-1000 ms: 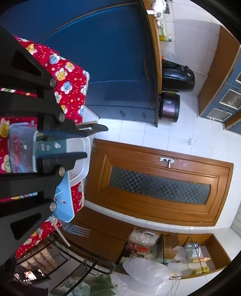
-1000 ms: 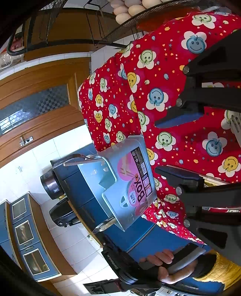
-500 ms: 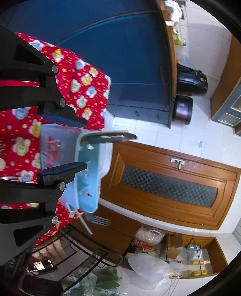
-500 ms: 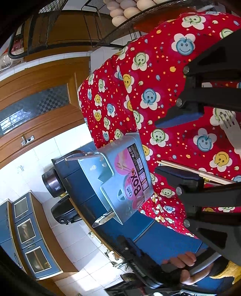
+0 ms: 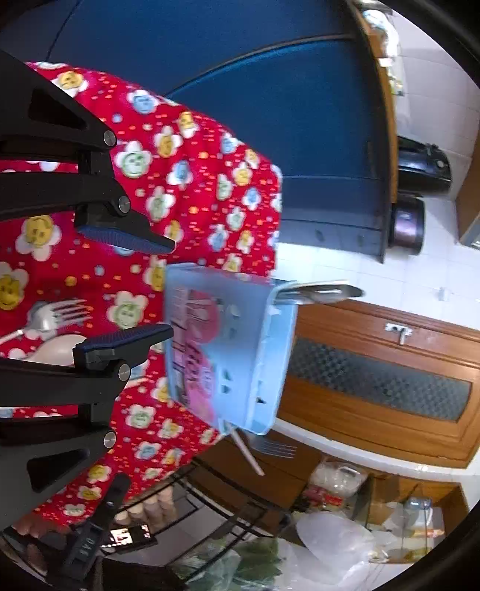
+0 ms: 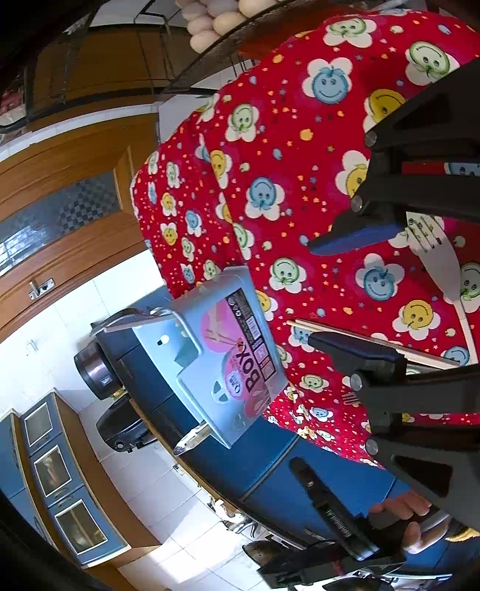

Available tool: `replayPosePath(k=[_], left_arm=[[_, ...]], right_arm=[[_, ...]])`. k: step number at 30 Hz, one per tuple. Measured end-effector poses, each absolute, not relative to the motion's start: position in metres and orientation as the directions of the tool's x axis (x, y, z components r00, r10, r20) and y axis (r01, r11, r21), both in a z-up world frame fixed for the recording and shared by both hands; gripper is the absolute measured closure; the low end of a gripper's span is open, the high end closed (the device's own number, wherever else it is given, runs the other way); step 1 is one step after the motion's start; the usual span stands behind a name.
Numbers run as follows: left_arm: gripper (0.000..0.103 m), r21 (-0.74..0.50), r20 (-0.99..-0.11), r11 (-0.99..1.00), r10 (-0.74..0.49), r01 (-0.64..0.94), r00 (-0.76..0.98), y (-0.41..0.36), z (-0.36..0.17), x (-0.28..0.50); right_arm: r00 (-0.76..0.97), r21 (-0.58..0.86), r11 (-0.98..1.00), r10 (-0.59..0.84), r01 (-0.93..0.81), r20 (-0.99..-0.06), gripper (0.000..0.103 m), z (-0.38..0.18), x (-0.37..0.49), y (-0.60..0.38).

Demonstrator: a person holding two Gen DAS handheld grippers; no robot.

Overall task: Organize utensils
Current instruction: 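Move both tools back down toward the remaining utensils on the tablecloth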

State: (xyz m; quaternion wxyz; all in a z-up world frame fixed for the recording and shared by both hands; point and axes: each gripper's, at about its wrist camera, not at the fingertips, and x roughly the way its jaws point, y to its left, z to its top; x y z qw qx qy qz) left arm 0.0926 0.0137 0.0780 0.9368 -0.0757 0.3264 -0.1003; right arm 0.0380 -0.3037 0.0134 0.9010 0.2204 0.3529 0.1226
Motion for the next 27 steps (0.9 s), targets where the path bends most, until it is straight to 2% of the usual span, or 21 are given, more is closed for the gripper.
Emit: replayPosePath(k=[12, 27], left_arm=[[0.063, -0.249, -0.685, 0.959, -0.273, 0.135, 0.676, 0.012, 0.038, 0.083], [0.063, -0.271, -0.743, 0.955, -0.288, 0.122, 0.603, 0.005, 0.011, 0.071]], right_arm=[[0.681, 0.48, 0.876, 0.38, -0.047, -0.626, 0.056, 0.0, 0.031, -0.301], [0.635, 0.415, 0.91, 0.314, 0.011, -0.705, 0.056, -0.011, -0.002, -0.308]])
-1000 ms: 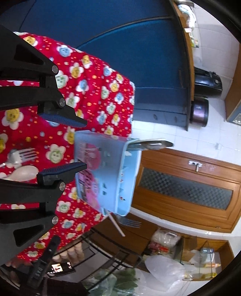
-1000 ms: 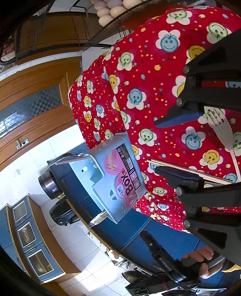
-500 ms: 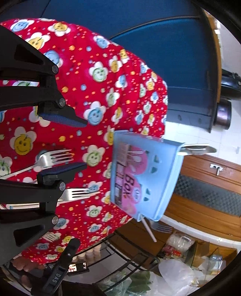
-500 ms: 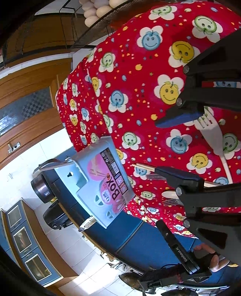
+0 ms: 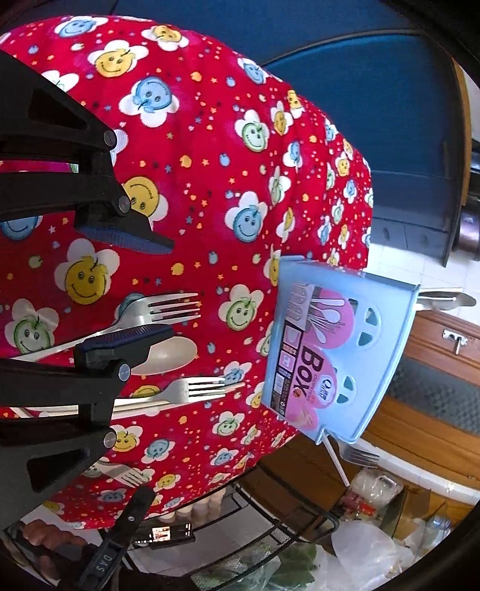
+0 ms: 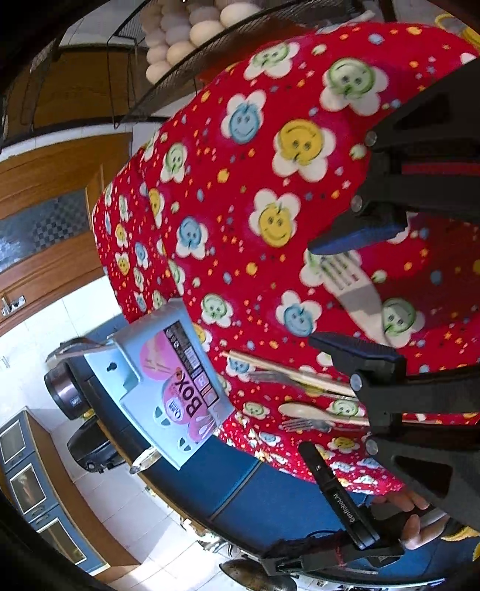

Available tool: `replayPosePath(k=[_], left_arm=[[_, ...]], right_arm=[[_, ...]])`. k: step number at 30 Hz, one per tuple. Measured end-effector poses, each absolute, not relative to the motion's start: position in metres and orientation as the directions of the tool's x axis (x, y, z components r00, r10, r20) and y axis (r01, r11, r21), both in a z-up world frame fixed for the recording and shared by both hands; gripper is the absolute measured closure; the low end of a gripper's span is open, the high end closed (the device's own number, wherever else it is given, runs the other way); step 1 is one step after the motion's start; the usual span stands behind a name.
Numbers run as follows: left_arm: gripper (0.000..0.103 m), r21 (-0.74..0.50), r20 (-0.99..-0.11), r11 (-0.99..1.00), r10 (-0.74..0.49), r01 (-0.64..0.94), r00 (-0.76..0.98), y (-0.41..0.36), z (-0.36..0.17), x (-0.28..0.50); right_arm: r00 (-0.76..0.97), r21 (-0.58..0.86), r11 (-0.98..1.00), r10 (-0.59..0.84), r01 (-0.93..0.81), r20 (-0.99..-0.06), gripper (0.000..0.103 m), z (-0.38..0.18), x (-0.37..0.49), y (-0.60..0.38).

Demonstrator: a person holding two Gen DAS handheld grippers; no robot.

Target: Organize utensils

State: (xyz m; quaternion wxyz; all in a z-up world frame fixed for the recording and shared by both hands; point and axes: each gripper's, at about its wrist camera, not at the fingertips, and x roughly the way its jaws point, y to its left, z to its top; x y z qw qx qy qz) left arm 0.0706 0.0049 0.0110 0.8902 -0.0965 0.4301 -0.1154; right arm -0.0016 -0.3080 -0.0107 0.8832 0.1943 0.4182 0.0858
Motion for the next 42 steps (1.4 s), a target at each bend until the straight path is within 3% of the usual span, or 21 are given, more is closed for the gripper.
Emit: replayPosePath(k=[11, 12, 16, 19, 34, 37, 39, 42], left_arm=[[0.063, -0.275, -0.761, 0.957, -0.278, 0.098, 0.586, 0.005, 0.002, 0.067], [0.063, -0.272, -0.761, 0.958, -0.274, 0.095, 0.588, 0.005, 0.002, 0.067], [0.063, -0.271, -0.764, 0.958, -0.271, 0.09, 0.586, 0.007, 0.0, 0.066], [0.063, -0.268, -0.766, 0.959, -0.27, 0.091, 0.584, 0.007, -0.001, 0.067], [0.063, -0.294, -0.751, 0.945, -0.321, 0.143, 0.577, -0.002, -0.01, 0.094], [0.075, -0.306, -0.745, 0.937, -0.345, 0.167, 0.571, -0.005, -0.012, 0.098], [0.088, -0.322, -0.735, 0.929, -0.366, 0.181, 0.571, -0.006, -0.011, 0.099], [0.093, -0.339, -0.724, 0.921, -0.384, 0.19, 0.573, -0.006, -0.01, 0.099]], right_arm=[[0.628, 0.368, 0.928, 0.258, 0.049, -0.734, 0.055, -0.027, -0.007, -0.299], [0.635, 0.366, 0.929, 0.255, 0.047, -0.729, 0.056, -0.027, -0.007, -0.298], [0.653, 0.327, 0.944, 0.215, 0.052, -0.726, 0.08, -0.029, -0.004, -0.291], [0.666, 0.329, 0.943, 0.215, 0.049, -0.714, 0.09, -0.029, 0.0, -0.291], [0.673, 0.326, 0.945, 0.257, -0.025, -0.693, 0.096, -0.026, 0.029, -0.277], [0.67, 0.33, 0.943, 0.27, -0.039, -0.692, 0.097, -0.026, 0.034, -0.275], [0.668, 0.333, 0.942, 0.279, -0.049, -0.69, 0.098, -0.025, 0.037, -0.274], [0.671, 0.326, 0.943, 0.282, -0.063, -0.685, 0.099, -0.022, 0.038, -0.27]])
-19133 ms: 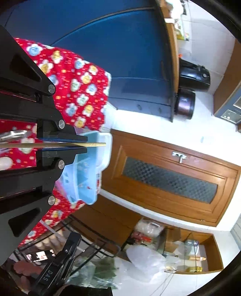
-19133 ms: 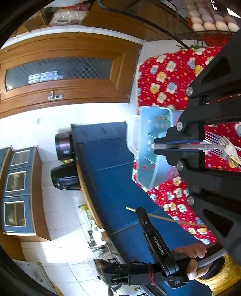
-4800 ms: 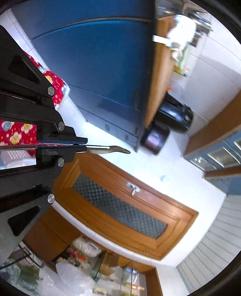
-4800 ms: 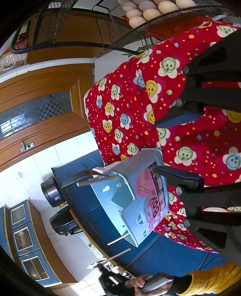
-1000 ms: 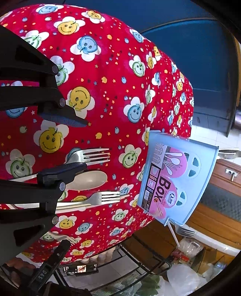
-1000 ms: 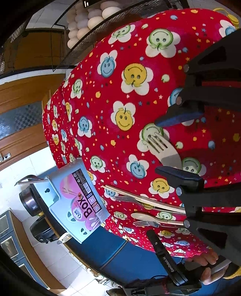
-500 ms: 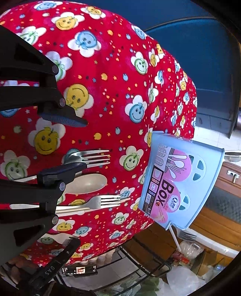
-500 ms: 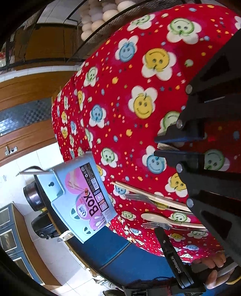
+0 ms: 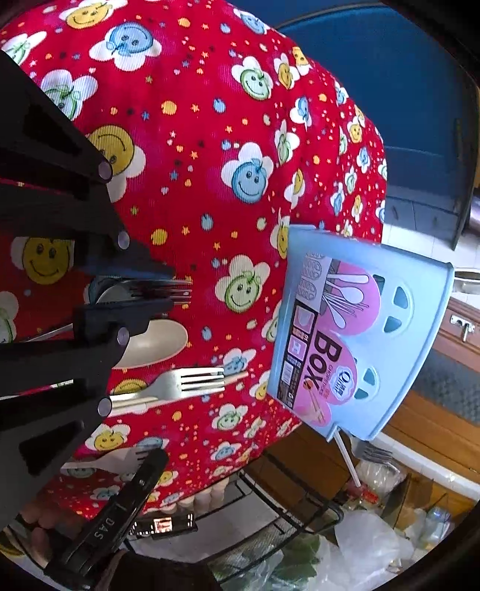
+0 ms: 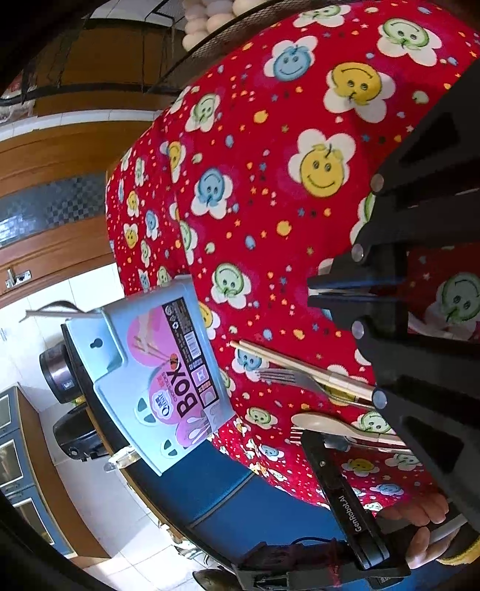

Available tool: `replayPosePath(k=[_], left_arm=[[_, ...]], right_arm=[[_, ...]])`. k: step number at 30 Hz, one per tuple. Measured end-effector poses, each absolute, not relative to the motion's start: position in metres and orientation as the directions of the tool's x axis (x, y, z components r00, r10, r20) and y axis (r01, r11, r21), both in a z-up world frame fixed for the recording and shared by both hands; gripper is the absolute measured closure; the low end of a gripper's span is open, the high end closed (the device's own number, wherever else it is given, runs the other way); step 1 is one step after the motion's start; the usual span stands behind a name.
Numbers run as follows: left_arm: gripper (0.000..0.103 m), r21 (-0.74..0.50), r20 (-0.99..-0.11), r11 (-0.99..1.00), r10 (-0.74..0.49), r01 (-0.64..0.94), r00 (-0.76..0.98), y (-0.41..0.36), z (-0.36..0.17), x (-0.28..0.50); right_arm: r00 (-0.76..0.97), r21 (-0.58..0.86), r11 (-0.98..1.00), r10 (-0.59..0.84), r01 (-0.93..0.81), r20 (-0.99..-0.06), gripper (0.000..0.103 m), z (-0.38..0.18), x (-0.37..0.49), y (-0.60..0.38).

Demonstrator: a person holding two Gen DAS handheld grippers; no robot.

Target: Organize utensils

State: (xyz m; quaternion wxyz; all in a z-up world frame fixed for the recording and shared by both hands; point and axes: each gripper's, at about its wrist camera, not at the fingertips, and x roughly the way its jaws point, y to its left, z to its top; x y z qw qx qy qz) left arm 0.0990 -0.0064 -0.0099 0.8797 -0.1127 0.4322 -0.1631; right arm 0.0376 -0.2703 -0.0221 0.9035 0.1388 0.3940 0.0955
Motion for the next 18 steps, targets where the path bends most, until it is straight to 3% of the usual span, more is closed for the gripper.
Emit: replayPosePath(k=[10, 18], left_arm=[[0.102, -0.321, -0.673, 0.923, -0.38, 0.213, 0.635, -0.003, 0.008, 0.085], [0.102, -0.257, -0.573, 0.939, -0.337, 0.227, 0.747, 0.001, 0.042, 0.065]], right_arm=[[0.725, 0.301, 0.947, 0.284, -0.112, -0.627, 0.099, 0.001, 0.029, -0.266], [0.784, 0.261, 0.957, 0.257, -0.126, -0.565, 0.099, 0.027, 0.018, -0.266]])
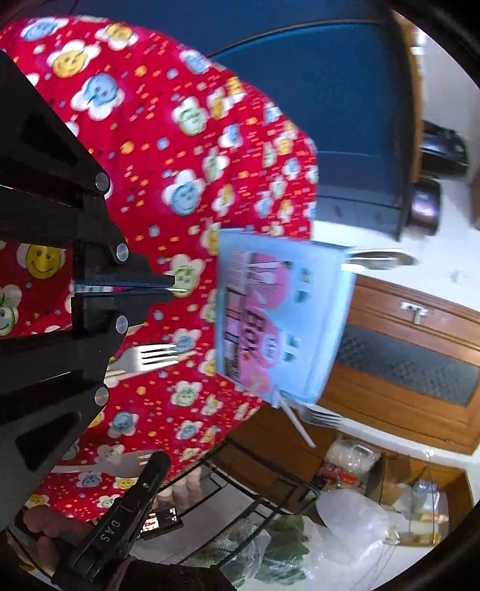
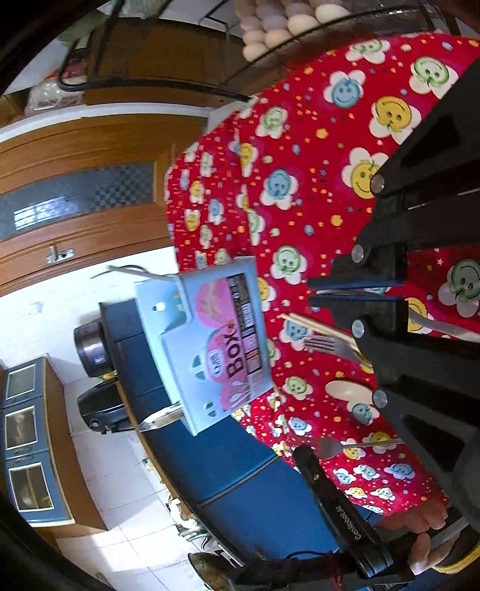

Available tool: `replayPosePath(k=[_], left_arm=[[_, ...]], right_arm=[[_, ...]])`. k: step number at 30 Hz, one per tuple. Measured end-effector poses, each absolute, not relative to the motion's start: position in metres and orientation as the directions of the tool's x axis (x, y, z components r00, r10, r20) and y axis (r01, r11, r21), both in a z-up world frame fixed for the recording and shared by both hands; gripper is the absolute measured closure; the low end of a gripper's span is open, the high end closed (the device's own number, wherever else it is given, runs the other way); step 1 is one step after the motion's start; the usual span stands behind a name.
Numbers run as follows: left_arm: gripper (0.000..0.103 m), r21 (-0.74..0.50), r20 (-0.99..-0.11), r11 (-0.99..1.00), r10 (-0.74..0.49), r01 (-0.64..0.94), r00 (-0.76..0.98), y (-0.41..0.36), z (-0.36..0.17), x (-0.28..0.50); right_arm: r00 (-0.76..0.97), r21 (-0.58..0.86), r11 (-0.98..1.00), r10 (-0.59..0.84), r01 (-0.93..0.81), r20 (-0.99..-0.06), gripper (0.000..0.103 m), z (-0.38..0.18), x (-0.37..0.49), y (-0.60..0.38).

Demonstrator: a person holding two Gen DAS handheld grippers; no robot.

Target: Organize utensils

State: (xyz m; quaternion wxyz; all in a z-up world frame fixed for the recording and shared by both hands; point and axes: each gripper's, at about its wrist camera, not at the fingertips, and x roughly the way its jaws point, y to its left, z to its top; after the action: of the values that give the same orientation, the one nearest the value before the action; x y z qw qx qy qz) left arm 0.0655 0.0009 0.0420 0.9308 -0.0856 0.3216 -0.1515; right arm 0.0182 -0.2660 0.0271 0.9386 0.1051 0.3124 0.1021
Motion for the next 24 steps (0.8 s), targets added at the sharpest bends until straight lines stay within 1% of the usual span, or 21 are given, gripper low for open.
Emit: replayPosePath(k=[9, 24], left_arm=[[0.102, -0.253, -0.455, 0.939, -0.327, 0.232, 0.828, 0.012, 0.078, 0.057], [0.102, -0.194, -0.336, 0.953, -0.286, 0.231, 0.898, 0.016, 0.131, 0.067]], right_arm=[[0.849, 0.209, 0.97, 0.212, -0.123, -0.483, 0.099, 0.057, 0.01, -0.264], [0.908, 0.14, 0.985, 0.15, -0.103, -0.39, 0.099, 0.104, 0.023, -0.269]])
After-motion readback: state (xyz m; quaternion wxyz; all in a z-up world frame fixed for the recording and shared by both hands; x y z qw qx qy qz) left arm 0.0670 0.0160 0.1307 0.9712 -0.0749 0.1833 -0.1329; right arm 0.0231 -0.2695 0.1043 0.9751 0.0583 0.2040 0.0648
